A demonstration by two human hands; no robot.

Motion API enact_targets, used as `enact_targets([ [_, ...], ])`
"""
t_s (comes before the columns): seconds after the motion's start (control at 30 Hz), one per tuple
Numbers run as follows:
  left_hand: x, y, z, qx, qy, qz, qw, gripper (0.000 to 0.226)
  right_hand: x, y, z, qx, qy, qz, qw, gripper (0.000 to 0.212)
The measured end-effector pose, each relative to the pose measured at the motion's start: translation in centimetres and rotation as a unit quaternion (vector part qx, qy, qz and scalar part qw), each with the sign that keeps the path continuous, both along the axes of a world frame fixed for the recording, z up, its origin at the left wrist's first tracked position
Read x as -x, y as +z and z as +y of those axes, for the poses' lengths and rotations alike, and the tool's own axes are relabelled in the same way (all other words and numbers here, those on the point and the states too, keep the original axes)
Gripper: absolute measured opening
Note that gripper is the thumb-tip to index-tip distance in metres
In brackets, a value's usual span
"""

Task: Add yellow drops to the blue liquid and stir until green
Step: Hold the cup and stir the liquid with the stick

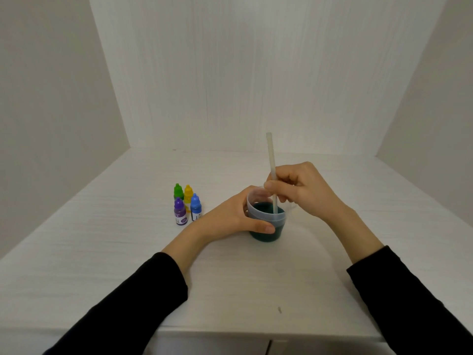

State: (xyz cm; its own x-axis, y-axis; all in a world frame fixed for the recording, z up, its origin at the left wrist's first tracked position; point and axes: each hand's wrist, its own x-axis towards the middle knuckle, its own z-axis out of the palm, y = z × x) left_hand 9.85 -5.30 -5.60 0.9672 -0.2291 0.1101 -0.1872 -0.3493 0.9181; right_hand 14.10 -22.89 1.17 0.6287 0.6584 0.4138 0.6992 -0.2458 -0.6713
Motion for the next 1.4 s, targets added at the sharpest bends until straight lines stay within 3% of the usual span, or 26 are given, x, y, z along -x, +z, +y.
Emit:
enact_targets([
  [0.13,0.1,0.2,-0.2,0.002,-0.008,-0.010,1.000,0.071,0.2,-0.2,0.3,-0.030,0.026,0.041,0.998,0.016],
  [0.33,0.3,0.5,-0.3,0.005,-0.012,-0.014,1.000,0.062,-0.1,-0.9,1.0,-0.035,-0.005,0.041,0.999,0.004],
  [0.7,0.4,0.4,-0.3,0.016,-0.006,0.008,1.000,0.066,-1.4,-0.9,0.4,0.018,-0.118,-0.101,0.988,0.013],
  [0.93,0.1,0.1,-0.2,-0.002,0.009,0.008,1.000,0.064,-1.8,-0.4,-0.6,0.035,-0.123,-0.139,0.982,0.021],
  [1.13,0.1,0.0,-0.1,-0.008,0.010,0.003,1.000,0.065,-0.7,0.0,-0.7,-0.011,-0.054,-0.045,0.997,0.034],
  [1.27,0.0,0.0,-0.1,0.007,-0.002,0.002,1.000,0.062,0.6,0.2,-0.1,-0.041,0.042,0.023,0.998,0.022],
  [1.4,0.3,0.3,-0.4,0.006,-0.009,-0.008,1.000,0.066,0.8,0.1,0.4,-0.035,0.068,0.027,0.997,0.018],
])
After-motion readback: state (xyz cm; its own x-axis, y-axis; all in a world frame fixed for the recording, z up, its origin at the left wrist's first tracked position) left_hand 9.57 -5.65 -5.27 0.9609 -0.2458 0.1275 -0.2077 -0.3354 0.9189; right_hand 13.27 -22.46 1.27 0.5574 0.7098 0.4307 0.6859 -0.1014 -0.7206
